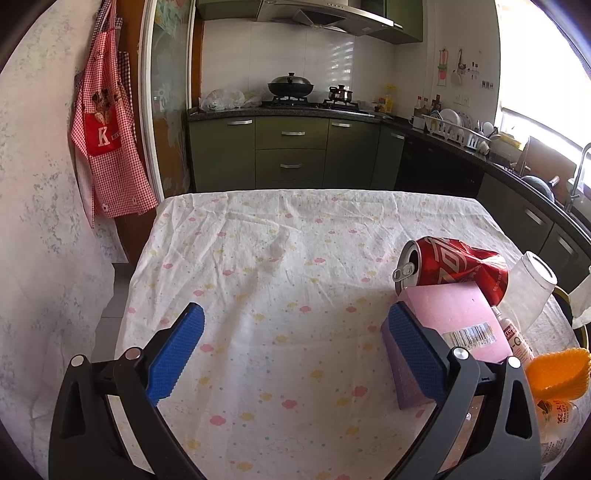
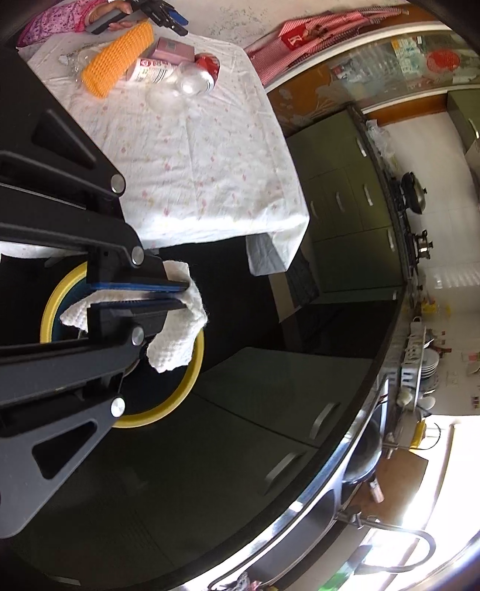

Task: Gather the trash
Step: 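Carry the white wipe over the yellow bin and release it, then grasp the orange mesh sponge with the left gripper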

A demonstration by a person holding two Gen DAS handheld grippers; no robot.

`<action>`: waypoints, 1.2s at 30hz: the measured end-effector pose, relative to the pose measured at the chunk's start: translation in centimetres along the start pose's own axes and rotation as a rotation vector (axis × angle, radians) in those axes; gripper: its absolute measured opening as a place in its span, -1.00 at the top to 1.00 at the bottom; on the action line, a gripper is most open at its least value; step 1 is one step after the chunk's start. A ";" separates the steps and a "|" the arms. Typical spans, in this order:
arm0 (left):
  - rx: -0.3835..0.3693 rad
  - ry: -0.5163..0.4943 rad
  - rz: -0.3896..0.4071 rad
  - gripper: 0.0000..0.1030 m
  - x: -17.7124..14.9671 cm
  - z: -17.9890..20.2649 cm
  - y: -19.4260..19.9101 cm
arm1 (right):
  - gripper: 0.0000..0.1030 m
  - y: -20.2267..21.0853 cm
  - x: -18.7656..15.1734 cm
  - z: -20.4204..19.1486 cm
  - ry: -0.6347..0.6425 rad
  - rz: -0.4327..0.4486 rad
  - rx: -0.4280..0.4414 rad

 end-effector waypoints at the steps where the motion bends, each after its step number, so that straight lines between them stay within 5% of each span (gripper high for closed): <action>1: 0.000 -0.001 -0.001 -0.91 0.0 0.0 0.0 | 0.83 -0.9 -0.7 0.9 -0.016 -0.028 -0.011; 3: -0.001 -0.001 -0.002 -0.91 -0.1 0.1 -0.1 | 0.61 -2.5 -1.7 2.7 -0.046 -0.069 -0.050; 4: -0.001 -0.001 -0.003 -0.91 -0.1 0.1 -0.1 | 0.31 -3.3 -2.3 3.6 -0.058 -0.106 -0.066; 6: -0.002 0.000 -0.003 -0.91 -0.1 0.1 -0.1 | 0.15 -4.3 -3.4 5.2 -0.102 -0.144 -0.089; 10: -0.002 0.003 -0.005 -0.91 -0.1 0.1 -0.2 | 0.15 -4.0 -4.5 6.1 -0.136 -0.133 -0.098; 26: -0.002 0.014 -0.004 -0.91 0.6 0.5 0.3 | 0.08 -3.9 -10.1 -2.3 -0.051 -0.125 0.033; 31: -0.104 -0.044 -0.009 -0.91 2.8 3.3 2.2 | -0.02 -3.7 -10.7 -4.7 -0.028 -0.114 0.087; 36: -0.346 -0.196 -0.036 -0.91 3.6 8.5 6.0 | -0.02 -3.7 -11.4 -5.5 -0.024 -0.118 0.114</action>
Point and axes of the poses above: each gripper's, at about its wrist camera, not at the fingertips, and y roughly against the way its jaws point, z to its right, x to its top, the point moved 10 cm from there along -y, roughly the way its jaws point, and after that the axes turned 4 degrees about x, right-handed, at the moved point
